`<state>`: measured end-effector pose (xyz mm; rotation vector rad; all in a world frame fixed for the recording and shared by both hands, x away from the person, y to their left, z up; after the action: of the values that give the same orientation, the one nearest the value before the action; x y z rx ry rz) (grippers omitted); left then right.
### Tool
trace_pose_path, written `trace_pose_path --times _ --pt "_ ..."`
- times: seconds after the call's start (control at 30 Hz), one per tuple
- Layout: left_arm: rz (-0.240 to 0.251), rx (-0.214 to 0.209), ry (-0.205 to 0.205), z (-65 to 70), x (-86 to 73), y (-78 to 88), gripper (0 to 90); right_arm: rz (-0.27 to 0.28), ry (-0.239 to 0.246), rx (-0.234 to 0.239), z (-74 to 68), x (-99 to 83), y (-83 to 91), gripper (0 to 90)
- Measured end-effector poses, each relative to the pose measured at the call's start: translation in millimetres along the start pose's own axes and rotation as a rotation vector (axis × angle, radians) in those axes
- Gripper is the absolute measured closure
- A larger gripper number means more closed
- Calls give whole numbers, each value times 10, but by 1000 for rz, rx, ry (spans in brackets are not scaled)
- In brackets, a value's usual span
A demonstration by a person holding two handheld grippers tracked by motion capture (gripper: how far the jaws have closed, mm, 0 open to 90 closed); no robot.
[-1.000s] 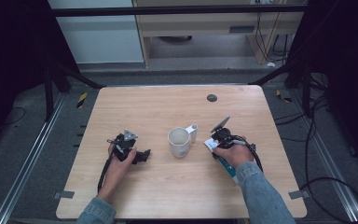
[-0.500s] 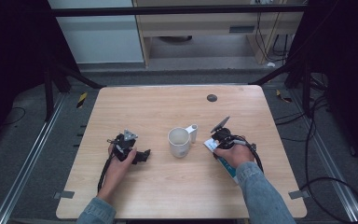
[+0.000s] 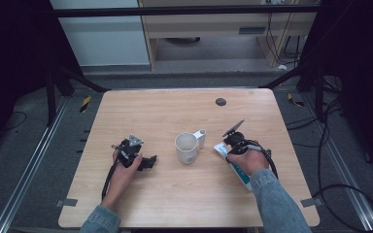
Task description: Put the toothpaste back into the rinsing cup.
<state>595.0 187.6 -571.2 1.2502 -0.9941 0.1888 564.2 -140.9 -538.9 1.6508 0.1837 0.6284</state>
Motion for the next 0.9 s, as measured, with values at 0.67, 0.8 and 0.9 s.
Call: trace_pose_path --times 0.67,0.8,0.9 --pt "0 0 -1 0 0 0 0 186 -47 28 109 146 472 783" --pt "0 0 0 0 0 0 0 289 -45 33 114 242 599 784" --pt "0 0 0 0 0 0 0 334 -49 24 126 294 662 786"
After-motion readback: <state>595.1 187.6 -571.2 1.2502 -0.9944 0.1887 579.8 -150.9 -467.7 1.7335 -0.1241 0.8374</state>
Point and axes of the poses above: each handheld gripper's, and its own axes: y roughly backward along the jaws, x roughly out of its top, z roughly to its right, the point moved 9 cm from there along -y, roughly forward along the jaws
